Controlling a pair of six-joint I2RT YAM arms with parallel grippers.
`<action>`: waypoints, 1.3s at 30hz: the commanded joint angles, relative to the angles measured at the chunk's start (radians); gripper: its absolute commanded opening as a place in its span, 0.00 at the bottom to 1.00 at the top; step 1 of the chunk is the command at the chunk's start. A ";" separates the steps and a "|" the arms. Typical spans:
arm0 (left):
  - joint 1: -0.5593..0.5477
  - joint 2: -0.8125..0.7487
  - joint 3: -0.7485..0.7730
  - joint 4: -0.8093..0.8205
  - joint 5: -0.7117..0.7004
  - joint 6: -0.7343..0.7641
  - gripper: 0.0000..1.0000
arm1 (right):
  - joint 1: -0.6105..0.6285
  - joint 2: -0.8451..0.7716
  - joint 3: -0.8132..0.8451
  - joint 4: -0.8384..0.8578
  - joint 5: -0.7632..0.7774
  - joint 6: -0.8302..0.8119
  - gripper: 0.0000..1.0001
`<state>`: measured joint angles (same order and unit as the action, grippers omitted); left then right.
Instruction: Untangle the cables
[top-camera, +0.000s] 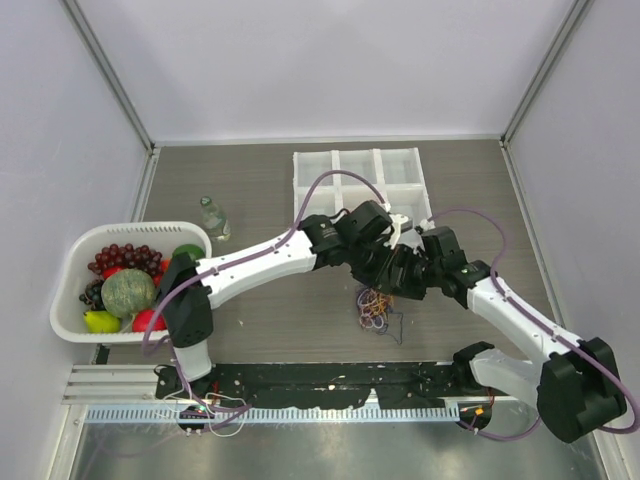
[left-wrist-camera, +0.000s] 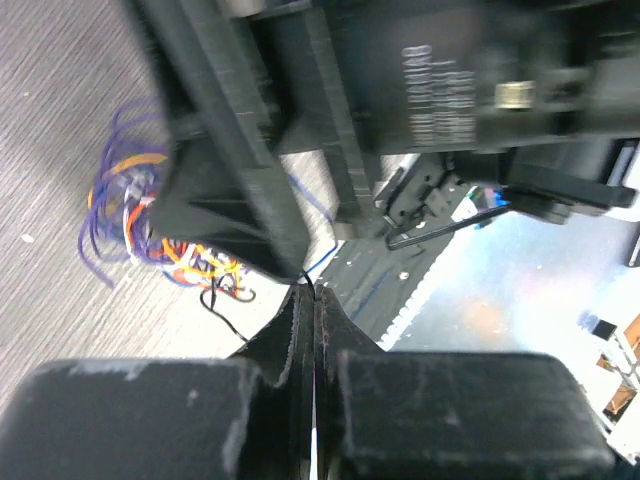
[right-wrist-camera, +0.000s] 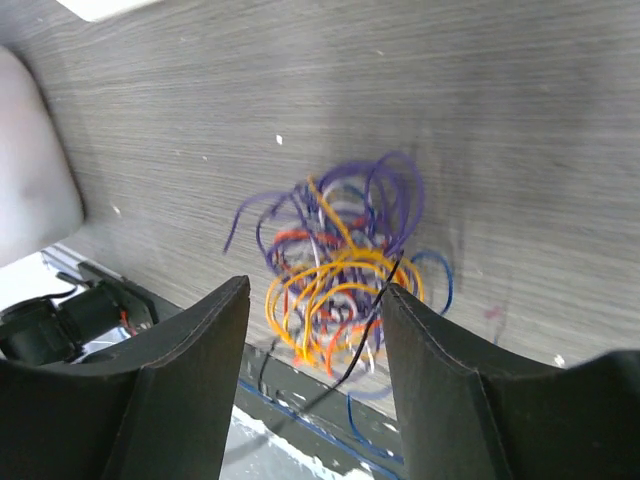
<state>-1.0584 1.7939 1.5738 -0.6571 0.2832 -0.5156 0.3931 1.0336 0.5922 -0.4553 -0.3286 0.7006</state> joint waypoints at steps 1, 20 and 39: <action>-0.003 -0.079 0.120 -0.015 0.031 0.020 0.00 | 0.007 0.089 -0.046 0.223 -0.138 0.085 0.60; -0.003 -0.193 0.883 -0.009 -0.268 0.077 0.00 | -0.003 0.310 0.075 0.041 0.102 0.005 0.51; 0.005 -0.234 0.697 -0.171 -0.625 -0.004 0.00 | -0.157 0.132 0.299 -0.310 0.061 -0.188 0.58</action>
<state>-1.0599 1.5654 2.2654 -0.7471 -0.1287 -0.4717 0.2916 1.1698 0.8837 -0.7170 -0.1314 0.6098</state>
